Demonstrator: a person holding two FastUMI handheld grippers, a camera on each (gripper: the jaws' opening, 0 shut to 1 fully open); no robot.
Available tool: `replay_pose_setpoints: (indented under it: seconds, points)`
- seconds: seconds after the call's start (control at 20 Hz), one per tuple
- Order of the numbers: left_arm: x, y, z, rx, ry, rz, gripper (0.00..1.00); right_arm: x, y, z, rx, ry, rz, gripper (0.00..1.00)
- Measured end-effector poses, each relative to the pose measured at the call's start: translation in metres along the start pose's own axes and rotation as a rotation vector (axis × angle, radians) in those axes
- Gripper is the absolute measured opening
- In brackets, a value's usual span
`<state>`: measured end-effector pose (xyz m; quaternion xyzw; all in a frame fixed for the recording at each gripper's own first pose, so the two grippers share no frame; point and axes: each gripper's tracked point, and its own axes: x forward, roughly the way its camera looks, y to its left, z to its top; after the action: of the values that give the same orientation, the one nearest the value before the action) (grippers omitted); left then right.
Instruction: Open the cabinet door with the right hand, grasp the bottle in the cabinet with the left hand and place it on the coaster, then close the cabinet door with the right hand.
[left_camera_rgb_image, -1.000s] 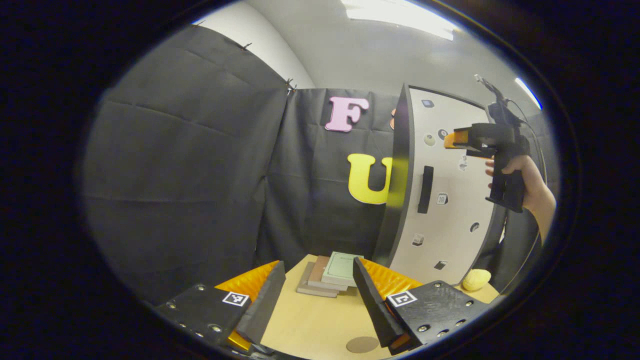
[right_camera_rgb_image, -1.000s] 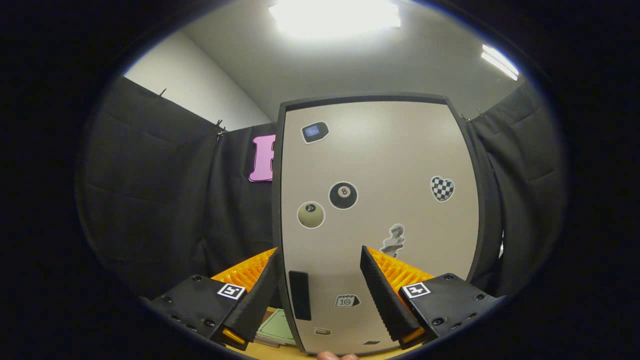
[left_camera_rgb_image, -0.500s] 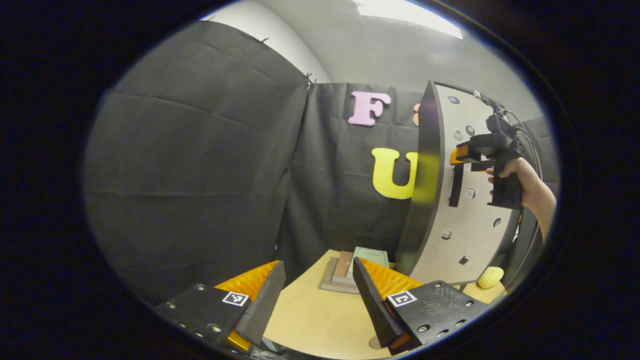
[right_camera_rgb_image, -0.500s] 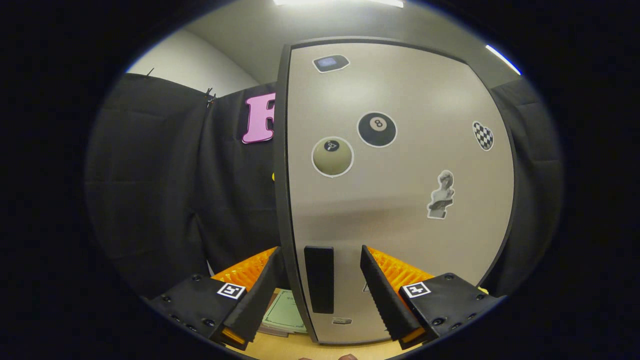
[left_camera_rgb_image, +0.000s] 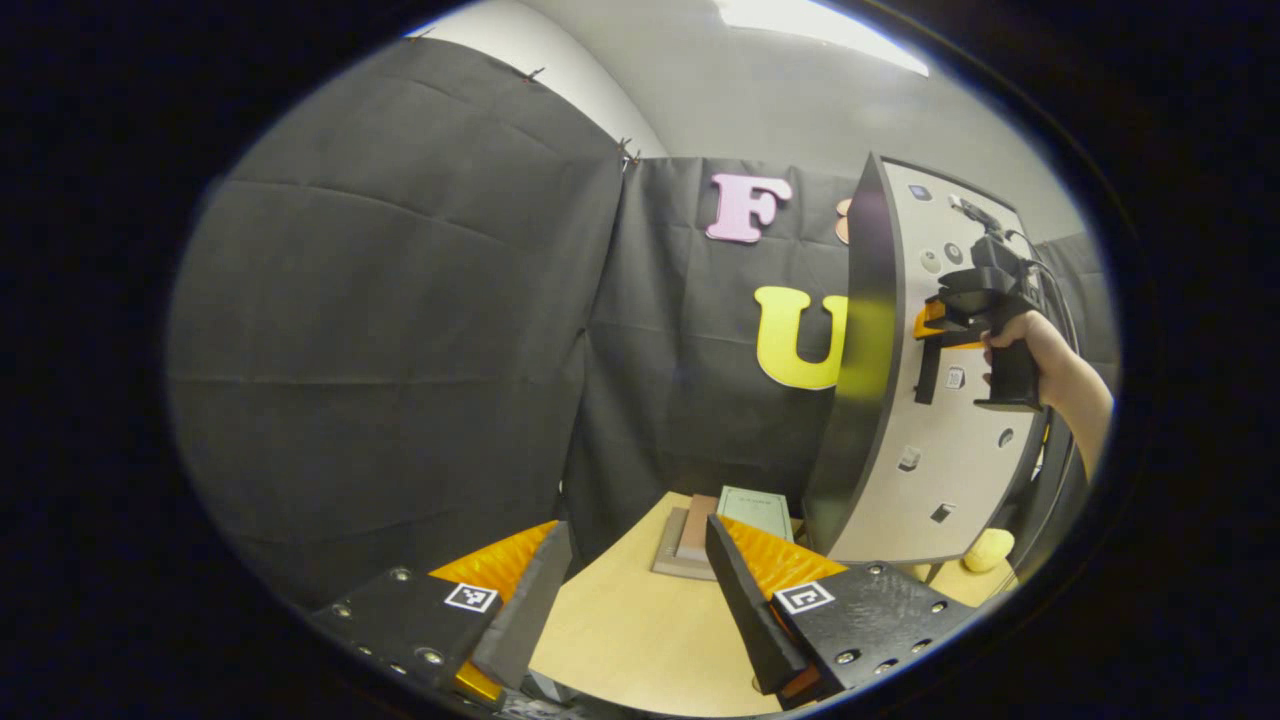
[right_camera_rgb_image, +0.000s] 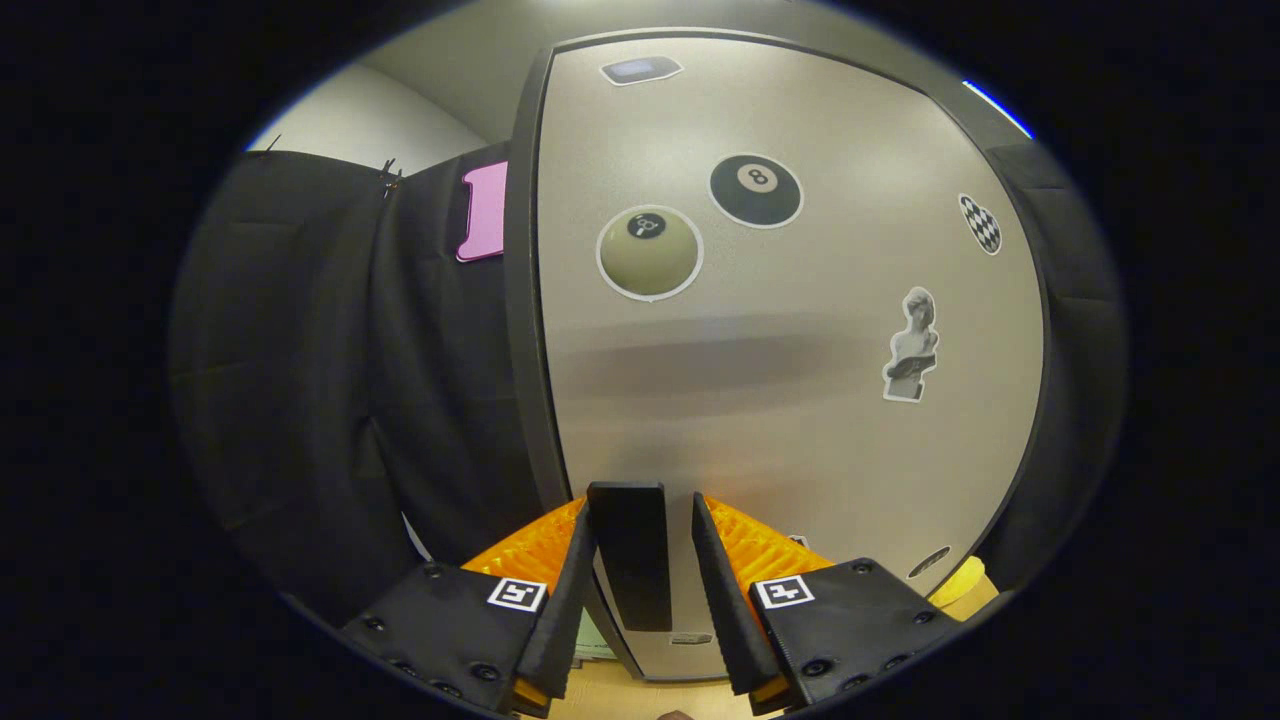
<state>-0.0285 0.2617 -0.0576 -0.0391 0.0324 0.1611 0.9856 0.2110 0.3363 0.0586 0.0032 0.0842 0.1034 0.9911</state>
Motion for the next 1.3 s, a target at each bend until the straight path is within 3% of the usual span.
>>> replay_pose_setpoints:
  seconds: [0.15, 0.3, 0.35, 0.6, 0.85, 1.3]
  points:
    - [0.000, 0.000, 0.000, 0.007, 0.000, 0.000, 0.85, -0.001, 0.003, 0.000, -0.014, -0.004, -0.002, 0.39]
    - [0.001, 0.001, 0.000, 0.002, 0.001, 0.002, 0.82, 0.002, 0.002, 0.000, -0.043, -0.008, -0.011, 0.42]
    - [0.001, 0.001, -0.001, 0.001, 0.001, 0.003, 0.85, -0.002, 0.002, 0.001, -0.045, -0.005, -0.007, 0.34]
    - [-0.002, -0.002, 0.000, 0.009, 0.000, -0.005, 0.85, -0.005, 0.002, 0.002, -0.052, 0.001, 0.031, 0.31]
    - [-0.006, -0.009, -0.003, 0.017, 0.010, -0.020, 0.82, -0.010, 0.001, -0.001, -0.055, -0.008, 0.105, 0.17]
    - [-0.015, -0.028, -0.001, 0.048, 0.017, -0.077, 0.84, -0.035, -0.009, -0.005, -0.051, -0.033, 0.225, 0.17]
